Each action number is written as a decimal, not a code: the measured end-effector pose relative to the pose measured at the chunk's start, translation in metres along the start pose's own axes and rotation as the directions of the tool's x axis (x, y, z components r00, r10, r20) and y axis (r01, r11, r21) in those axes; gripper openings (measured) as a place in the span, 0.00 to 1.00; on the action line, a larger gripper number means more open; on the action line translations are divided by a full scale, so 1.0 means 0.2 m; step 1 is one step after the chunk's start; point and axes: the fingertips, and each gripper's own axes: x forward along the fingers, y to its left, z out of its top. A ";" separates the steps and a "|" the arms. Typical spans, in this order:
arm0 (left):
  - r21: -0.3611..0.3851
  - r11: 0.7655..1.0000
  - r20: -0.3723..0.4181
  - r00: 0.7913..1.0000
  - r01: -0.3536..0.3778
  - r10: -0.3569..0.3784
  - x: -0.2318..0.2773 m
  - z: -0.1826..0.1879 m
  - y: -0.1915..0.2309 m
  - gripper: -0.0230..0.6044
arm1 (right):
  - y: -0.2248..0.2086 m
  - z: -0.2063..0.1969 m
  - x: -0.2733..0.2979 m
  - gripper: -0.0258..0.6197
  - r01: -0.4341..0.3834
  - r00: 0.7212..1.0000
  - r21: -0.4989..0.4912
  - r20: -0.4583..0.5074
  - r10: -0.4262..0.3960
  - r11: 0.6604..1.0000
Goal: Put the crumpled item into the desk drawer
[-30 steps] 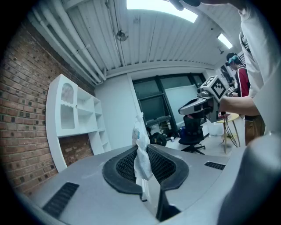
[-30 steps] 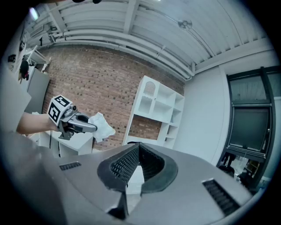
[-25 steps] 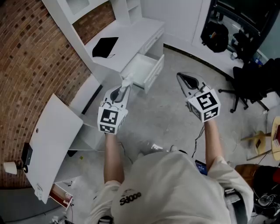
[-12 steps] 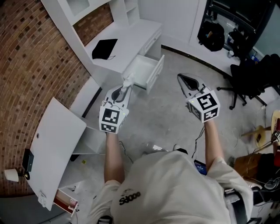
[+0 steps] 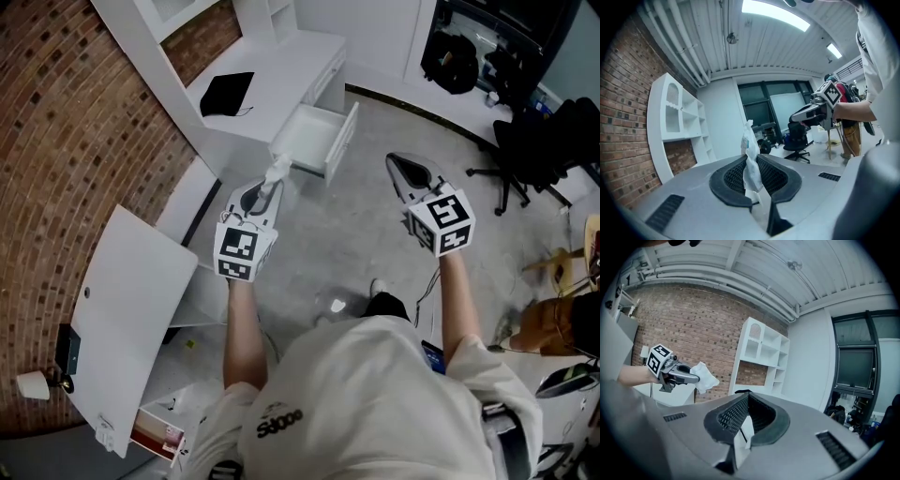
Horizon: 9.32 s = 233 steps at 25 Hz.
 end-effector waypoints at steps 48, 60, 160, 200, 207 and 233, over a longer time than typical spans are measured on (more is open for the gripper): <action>-0.036 0.984 -0.276 0.948 -0.177 0.160 2.06 -0.10 0.48 0.12 | -1.73 -0.55 1.50 0.05 -0.281 0.957 0.025 -0.060 0.282 0.959; -0.080 0.985 -0.307 0.944 -0.153 0.122 2.29 -0.26 0.62 0.12 | -1.87 -0.65 1.76 0.05 -0.240 0.964 0.089 -0.094 0.248 0.967; -0.482 0.850 -0.621 0.767 -0.211 -0.162 3.34 -2.35 0.89 0.07 | -1.86 -1.68 2.30 0.05 0.125 0.861 0.253 -0.509 0.022 0.959; -0.142 0.932 -0.316 0.908 -0.333 0.277 2.20 -0.58 0.73 0.06 | -1.68 -0.71 1.54 0.05 -0.181 0.975 0.001 -0.134 0.180 0.983; -0.109 0.937 -0.217 0.928 -0.332 0.304 1.98 -0.34 0.82 0.06 | -1.56 -0.47 1.51 0.05 -0.169 0.983 -0.066 -0.079 0.164 0.983; 0.053 0.949 0.046 0.951 -0.309 0.307 1.16 0.27 1.07 0.07 | -0.97 0.26 1.33 0.05 -0.056 0.989 -0.153 0.131 0.076 0.987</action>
